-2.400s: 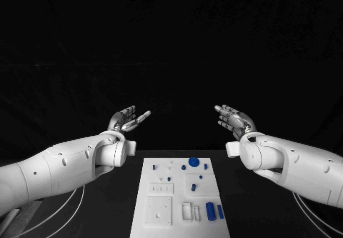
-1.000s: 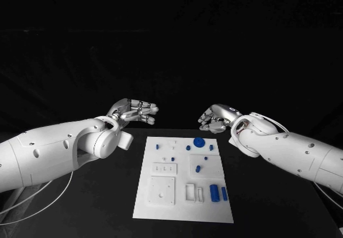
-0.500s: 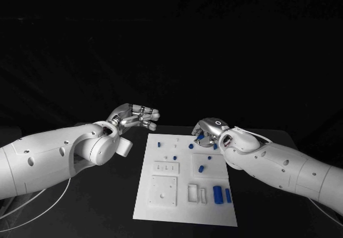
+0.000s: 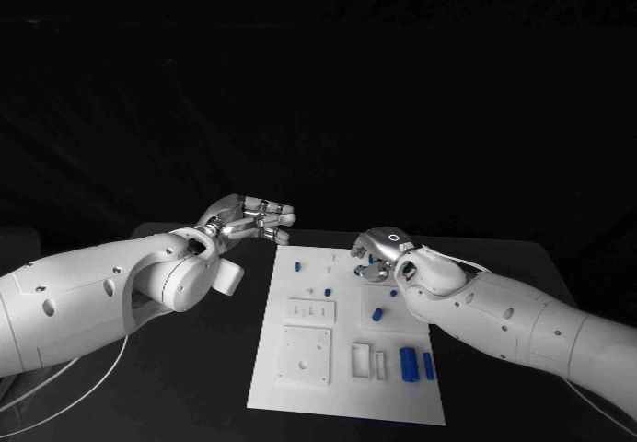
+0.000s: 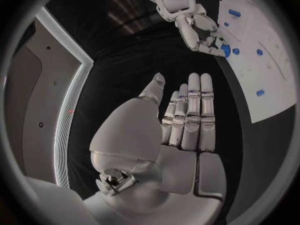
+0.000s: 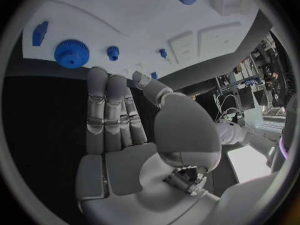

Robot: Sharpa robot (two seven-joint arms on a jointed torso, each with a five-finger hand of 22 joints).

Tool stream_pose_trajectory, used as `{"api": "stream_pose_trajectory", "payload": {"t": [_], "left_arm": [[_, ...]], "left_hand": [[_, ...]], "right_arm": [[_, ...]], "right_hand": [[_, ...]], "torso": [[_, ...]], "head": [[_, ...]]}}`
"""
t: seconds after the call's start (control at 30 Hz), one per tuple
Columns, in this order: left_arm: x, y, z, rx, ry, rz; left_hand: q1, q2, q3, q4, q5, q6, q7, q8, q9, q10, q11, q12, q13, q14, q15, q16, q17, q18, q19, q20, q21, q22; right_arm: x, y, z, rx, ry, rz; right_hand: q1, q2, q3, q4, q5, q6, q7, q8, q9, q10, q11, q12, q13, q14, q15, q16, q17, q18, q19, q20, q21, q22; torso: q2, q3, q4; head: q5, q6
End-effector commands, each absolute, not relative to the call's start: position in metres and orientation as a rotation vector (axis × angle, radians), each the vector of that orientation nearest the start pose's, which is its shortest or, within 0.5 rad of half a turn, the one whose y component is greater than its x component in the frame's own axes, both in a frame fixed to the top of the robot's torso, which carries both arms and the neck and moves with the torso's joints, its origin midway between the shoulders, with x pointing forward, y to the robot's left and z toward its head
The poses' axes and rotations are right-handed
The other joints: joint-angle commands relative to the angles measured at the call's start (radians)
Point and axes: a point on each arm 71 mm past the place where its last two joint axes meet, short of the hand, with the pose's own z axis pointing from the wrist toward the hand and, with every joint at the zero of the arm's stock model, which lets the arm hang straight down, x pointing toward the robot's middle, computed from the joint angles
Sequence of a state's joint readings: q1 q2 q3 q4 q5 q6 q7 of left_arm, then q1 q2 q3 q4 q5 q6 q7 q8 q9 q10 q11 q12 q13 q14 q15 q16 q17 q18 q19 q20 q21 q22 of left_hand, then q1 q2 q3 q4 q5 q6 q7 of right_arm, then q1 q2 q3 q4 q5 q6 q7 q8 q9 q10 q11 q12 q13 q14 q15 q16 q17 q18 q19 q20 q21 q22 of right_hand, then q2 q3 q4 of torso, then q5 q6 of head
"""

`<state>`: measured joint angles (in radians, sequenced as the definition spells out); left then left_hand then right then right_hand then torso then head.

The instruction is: Assemble the parts on the task board

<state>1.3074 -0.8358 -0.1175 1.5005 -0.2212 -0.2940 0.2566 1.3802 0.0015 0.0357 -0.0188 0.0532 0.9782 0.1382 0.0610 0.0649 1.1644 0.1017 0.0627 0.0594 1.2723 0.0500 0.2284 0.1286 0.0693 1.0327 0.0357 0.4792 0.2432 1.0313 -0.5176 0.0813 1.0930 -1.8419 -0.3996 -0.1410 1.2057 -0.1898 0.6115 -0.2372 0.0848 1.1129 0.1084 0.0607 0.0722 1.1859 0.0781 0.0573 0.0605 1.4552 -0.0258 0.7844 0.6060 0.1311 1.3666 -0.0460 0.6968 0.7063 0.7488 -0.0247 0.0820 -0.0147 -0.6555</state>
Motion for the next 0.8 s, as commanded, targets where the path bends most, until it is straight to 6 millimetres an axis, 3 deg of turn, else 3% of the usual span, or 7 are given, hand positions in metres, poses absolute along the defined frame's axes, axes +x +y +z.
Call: {"api": "stream_pose_trajectory", "payload": {"t": [0.03,0.17,0.33,0.67,0.8], "left_arm": [[0.5,0.205,-0.159,-0.842,1.602,-1.414],[0.5,0.205,-0.158,-0.842,1.603,-1.414],[0.501,0.205,-0.159,-0.848,1.605,-1.404],[0.501,0.204,-0.159,-0.851,1.61,-1.399],[0.502,0.204,-0.159,-0.852,1.612,-1.399]], "left_hand": [[-0.009,0.001,-0.002,-0.008,0.0,0.001,-0.002,0.002,0.001,-0.011,0.0,-0.005,0.0,0.009,0.002,-0.006,0.001,0.002,-0.005,-0.002,0.002,-0.002],[-0.011,0.001,-0.003,-0.008,0.0,0.0,-0.002,0.002,0.001,-0.016,0.0,-0.005,0.0,0.009,0.002,-0.006,0.002,0.002,-0.005,-0.001,0.003,-0.002],[-0.01,0.002,-0.003,-0.011,0.0,0.001,0.003,0.002,0.001,-0.021,0.005,-0.005,0.0,0.01,0.004,-0.006,0.003,0.003,-0.004,-0.001,0.005,-0.003],[-0.005,0.005,-0.002,-0.016,0.0,0.001,0.004,0.002,0.001,-0.021,0.005,-0.005,0.0,0.009,0.005,-0.007,0.004,0.005,-0.006,0.0,0.006,-0.004],[-0.005,0.005,-0.002,-0.016,0.0,0.001,0.004,0.002,0.001,-0.021,0.005,-0.005,0.0,0.009,0.005,-0.007,0.004,0.005,-0.006,0.0,0.006,-0.004]], "right_arm": [[0.533,-0.157,-0.253,-0.326,1.525,0.349],[0.534,-0.158,-0.255,-0.331,1.528,0.335],[0.535,-0.158,-0.257,-0.334,1.536,0.336],[0.538,-0.16,-0.263,-0.336,1.556,0.321],[0.538,-0.161,-0.264,-0.334,1.561,0.325]], "right_hand": [[-0.001,-0.01,0.009,0.001,-0.009,-0.011,0.001,0.002,-0.001,-0.008,-0.002,0.001,0.001,0.0,0.005,0.006,-0.002,0.011,0.01,0.002,-0.008,0.008],[0.002,-0.018,0.007,-0.002,-0.016,-0.022,-0.009,0.002,-0.001,-0.027,0.001,0.001,0.001,-0.001,0.007,0.009,-0.006,0.013,0.013,0.003,-0.019,0.022],[0.003,-0.012,-0.009,0.0,-0.027,-0.022,-0.014,0.002,-0.001,-0.037,0.003,0.001,0.001,-0.002,0.008,0.014,-0.013,0.014,0.023,0.005,-0.047,0.05],[0.006,-0.005,-0.008,-0.004,-0.031,-0.014,-0.014,0.002,-0.001,-0.035,0.003,0.001,0.001,-0.003,0.008,0.019,-0.016,0.014,0.035,0.005,-0.086,0.098],[0.003,-0.002,0.0,-0.003,-0.031,-0.012,-0.012,0.002,-0.001,-0.022,0.0,0.001,0.001,-0.003,0.006,0.022,-0.015,0.013,0.039,0.003,-0.091,0.115]], "torso": [[0.012,-0.0025,0.0047],[0.017,-0.0039,0.0061],[0.023,-0.0048,0.0097],[0.033,-0.0085,0.0166],[0.036,-0.0096,0.0152]], "head": [[-0.002,0.007],[-0.003,0.012],[-0.003,0.015],[-0.01,0.02],[-0.006,0.02]]}}
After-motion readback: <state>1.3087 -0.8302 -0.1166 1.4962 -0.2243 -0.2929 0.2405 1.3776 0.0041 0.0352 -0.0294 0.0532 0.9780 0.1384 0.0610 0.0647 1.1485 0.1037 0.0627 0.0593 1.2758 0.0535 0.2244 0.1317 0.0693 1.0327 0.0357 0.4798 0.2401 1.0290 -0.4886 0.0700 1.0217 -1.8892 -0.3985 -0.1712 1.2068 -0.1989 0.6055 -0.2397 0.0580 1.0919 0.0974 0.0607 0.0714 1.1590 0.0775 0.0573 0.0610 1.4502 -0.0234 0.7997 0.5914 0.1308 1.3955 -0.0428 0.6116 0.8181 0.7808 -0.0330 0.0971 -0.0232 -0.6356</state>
